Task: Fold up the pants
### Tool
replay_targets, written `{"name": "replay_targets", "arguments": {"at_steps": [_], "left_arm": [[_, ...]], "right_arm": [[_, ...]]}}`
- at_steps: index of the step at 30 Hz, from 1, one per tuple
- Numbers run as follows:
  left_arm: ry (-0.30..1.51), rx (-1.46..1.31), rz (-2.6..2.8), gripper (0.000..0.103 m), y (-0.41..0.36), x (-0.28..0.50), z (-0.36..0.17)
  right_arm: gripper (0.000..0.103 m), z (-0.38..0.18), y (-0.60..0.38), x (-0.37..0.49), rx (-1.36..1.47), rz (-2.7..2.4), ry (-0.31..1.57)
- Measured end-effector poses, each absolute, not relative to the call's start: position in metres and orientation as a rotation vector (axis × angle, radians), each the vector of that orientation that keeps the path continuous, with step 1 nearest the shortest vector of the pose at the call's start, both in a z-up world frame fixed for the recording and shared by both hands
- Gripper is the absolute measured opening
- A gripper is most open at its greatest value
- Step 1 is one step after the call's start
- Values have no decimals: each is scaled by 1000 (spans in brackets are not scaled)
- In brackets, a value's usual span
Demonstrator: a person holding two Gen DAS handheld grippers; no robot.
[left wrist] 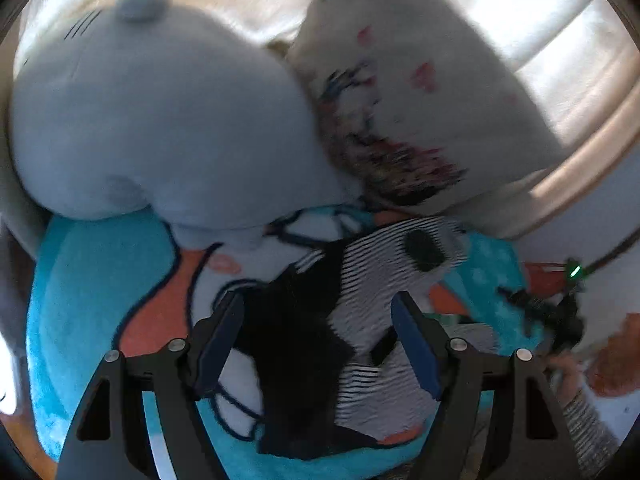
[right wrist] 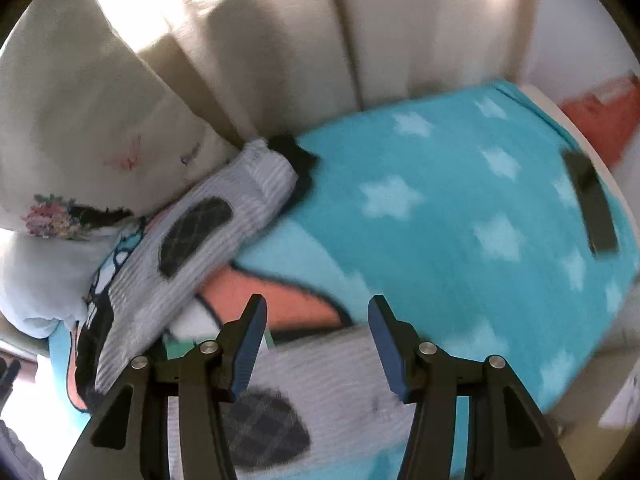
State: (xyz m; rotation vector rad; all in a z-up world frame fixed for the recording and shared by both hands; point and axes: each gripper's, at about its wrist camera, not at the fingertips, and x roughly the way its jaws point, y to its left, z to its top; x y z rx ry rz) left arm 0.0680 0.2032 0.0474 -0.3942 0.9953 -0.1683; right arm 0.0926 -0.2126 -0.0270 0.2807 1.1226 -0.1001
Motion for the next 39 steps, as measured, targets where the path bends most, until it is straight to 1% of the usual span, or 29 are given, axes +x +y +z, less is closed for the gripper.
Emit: {"name": "replay_targets", "arguments": {"at_steps": [7, 14, 21, 27, 33, 34, 35, 36, 37, 38, 39], "left_arm": [[1062, -436, -118, 75, 179, 87, 11], [1139, -429, -124, 75, 156, 140, -27], [1190, -293, -152, 75, 131, 177, -52], [1253, -215, -174, 75, 121, 201, -79], [1261, -45, -170, 77, 100, 205, -82], [1264, -23, -164, 67, 97, 204, -82], [1257, -7, -168, 57, 93, 200, -80], [1254, 0, -175, 31, 91, 199, -79], [1263, -24, -200, 6, 91, 198, -78], [1275, -56, -212, 5, 93, 199, -77], [1267, -67, -201, 5, 96, 199, -75]], "right_arm": [[57, -43, -219, 205, 249, 11, 1111], [57, -74, -220, 282, 230, 71, 1173], [57, -97, -220, 305, 275, 178, 1223], [58, -99, -209, 312, 254, 242, 1239], [61, -101, -196, 313, 202, 291, 1237], [60, -100, -194, 311, 189, 290, 1237], [54, -99, -193, 310, 185, 293, 1237], [45, -99, -191, 307, 181, 297, 1240], [21, -99, -191, 306, 171, 298, 1253], [17, -99, -191, 306, 169, 306, 1268], [16, -98, -192, 306, 176, 309, 1267]]}}
